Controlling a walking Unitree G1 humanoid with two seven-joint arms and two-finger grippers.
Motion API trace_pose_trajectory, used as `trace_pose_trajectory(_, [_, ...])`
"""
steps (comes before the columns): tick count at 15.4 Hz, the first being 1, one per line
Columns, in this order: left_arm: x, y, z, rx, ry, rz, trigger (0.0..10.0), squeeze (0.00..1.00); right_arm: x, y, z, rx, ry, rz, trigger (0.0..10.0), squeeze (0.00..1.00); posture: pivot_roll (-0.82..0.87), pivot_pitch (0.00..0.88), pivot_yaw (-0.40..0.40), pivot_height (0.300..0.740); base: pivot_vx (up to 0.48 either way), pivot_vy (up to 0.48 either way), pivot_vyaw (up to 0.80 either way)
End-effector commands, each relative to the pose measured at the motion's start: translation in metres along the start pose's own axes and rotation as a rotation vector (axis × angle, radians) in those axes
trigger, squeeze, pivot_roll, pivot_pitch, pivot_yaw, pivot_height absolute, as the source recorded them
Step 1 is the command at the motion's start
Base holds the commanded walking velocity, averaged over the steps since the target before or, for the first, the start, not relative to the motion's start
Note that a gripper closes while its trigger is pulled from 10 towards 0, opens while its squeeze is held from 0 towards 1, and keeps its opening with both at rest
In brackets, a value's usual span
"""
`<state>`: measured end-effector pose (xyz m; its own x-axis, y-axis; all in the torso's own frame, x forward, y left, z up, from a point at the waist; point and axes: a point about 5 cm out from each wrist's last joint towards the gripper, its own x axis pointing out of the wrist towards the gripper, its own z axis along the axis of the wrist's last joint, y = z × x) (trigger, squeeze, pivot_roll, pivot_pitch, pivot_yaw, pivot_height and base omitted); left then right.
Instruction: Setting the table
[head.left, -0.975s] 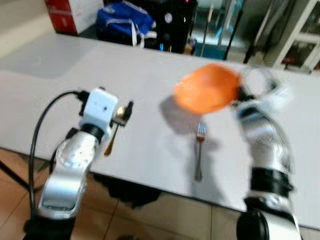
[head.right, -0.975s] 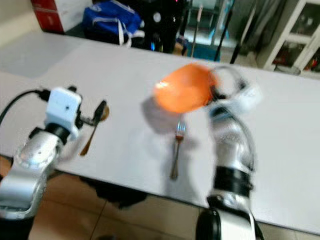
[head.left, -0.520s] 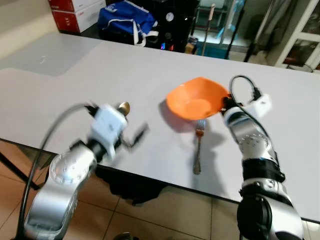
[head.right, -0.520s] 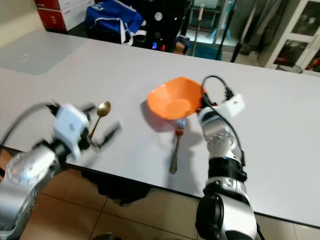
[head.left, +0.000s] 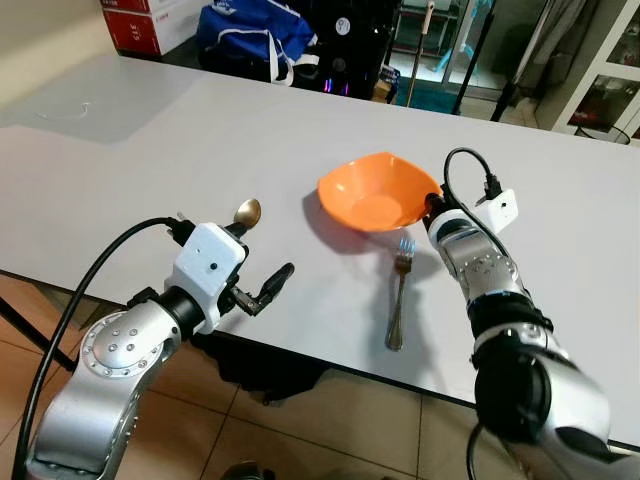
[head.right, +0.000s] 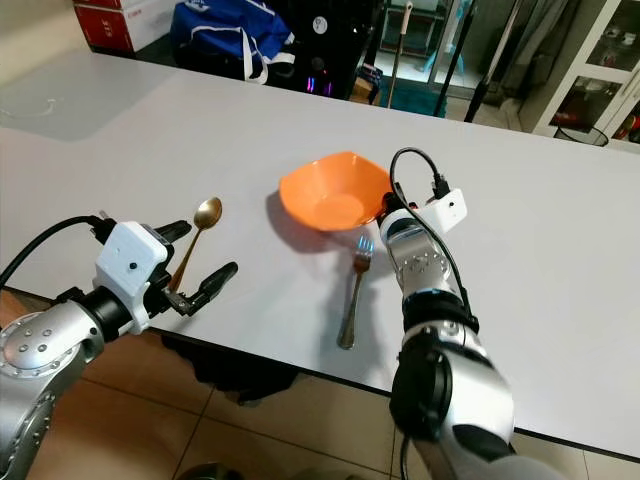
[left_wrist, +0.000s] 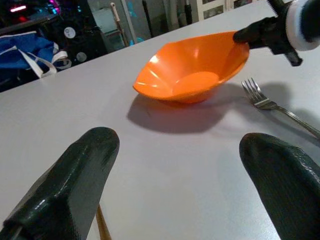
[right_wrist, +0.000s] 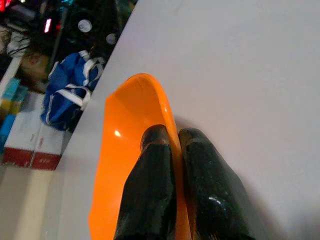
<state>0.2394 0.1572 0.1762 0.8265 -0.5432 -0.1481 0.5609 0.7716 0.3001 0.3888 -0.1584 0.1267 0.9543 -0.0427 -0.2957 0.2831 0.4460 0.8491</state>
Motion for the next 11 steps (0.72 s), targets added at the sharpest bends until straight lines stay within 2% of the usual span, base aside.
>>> trace_pose_trajectory(1, [-0.003,-0.001,0.001,-0.001,0.005,-0.011,10.0,0.0,0.002,0.006,0.007,0.015,-0.039,0.002,10.0,0.0,0.14,0.043,-0.052,0.74,0.0,0.0,0.0])
trace_pose_trajectory(4, [-0.003,-0.002,0.002,-0.002,0.006,-0.019,10.0,0.0,0.003,0.003,0.008,0.003,-0.055,-0.024,10.0,0.0,0.14,0.045,-0.052,0.74,0.0,0.0,0.0])
trace_pose_trajectory(5, [-0.004,-0.003,0.003,-0.006,0.006,-0.029,10.0,0.0,0.004,0.001,0.007,-0.003,-0.047,-0.034,10.0,1.0,0.14,0.044,-0.053,0.74,0.0,0.0,0.0])
trace_pose_trajectory(11, [0.0,-0.006,0.003,-0.015,-0.003,-0.058,10.0,0.0,0.003,-0.008,0.013,0.018,-0.066,-0.035,10.0,1.0,0.13,0.03,-0.047,0.74,0.0,0.0,0.0])
